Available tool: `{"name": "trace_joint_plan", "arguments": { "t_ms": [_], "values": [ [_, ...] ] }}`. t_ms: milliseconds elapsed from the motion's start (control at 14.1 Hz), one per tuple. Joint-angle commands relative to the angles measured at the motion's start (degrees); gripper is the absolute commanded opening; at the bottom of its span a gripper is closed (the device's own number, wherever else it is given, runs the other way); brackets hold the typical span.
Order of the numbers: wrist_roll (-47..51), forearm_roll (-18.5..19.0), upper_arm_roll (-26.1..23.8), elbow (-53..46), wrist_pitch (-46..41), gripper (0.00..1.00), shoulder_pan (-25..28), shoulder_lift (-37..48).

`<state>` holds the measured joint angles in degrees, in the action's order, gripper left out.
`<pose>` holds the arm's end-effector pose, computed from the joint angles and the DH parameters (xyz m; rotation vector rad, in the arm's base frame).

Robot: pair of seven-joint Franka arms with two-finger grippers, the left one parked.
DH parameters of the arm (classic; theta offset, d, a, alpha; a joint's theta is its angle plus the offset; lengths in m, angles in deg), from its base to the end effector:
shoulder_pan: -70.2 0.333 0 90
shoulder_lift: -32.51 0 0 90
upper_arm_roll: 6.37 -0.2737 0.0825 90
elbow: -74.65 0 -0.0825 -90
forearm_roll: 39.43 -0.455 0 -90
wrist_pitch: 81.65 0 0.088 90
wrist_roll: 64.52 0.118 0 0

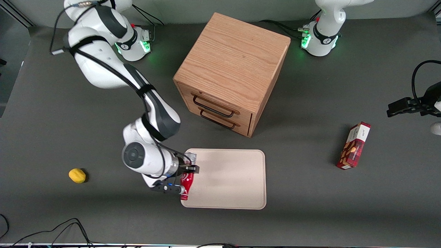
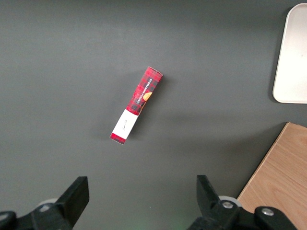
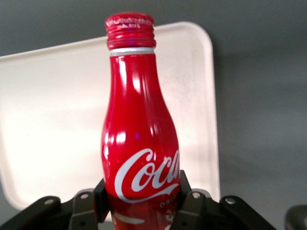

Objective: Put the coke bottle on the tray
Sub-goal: 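Lower the bottle onto the tray and open the right gripper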

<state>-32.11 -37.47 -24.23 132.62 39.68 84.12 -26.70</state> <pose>0.7372 0.3608 0.1796 -2.8788 0.2243 0.0371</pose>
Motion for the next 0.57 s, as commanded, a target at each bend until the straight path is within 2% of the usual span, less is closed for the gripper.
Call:
{"name": "trace_joint_plan", "arguments": {
  "t_ms": [0, 212, 283, 354, 495],
  "values": [
    [1.87, -0.55, -0.33, -4.70, 1.45, 0.00, 0.49, -4.76],
    [2.39, -0.55, -0.25, -4.62, 3.03, 0.00, 0.58, -5.74],
    [2.40, -0.55, -0.25, -4.62, 3.03, 0.48, 0.49, -5.74],
    [2.57, -0.37, -0.16, -4.27, 3.03, 0.99, 0.58, -5.74],
    [2.66, -0.28, -0.07, -4.18, 3.12, 1.00, 0.58, -5.65]
  ]
}}
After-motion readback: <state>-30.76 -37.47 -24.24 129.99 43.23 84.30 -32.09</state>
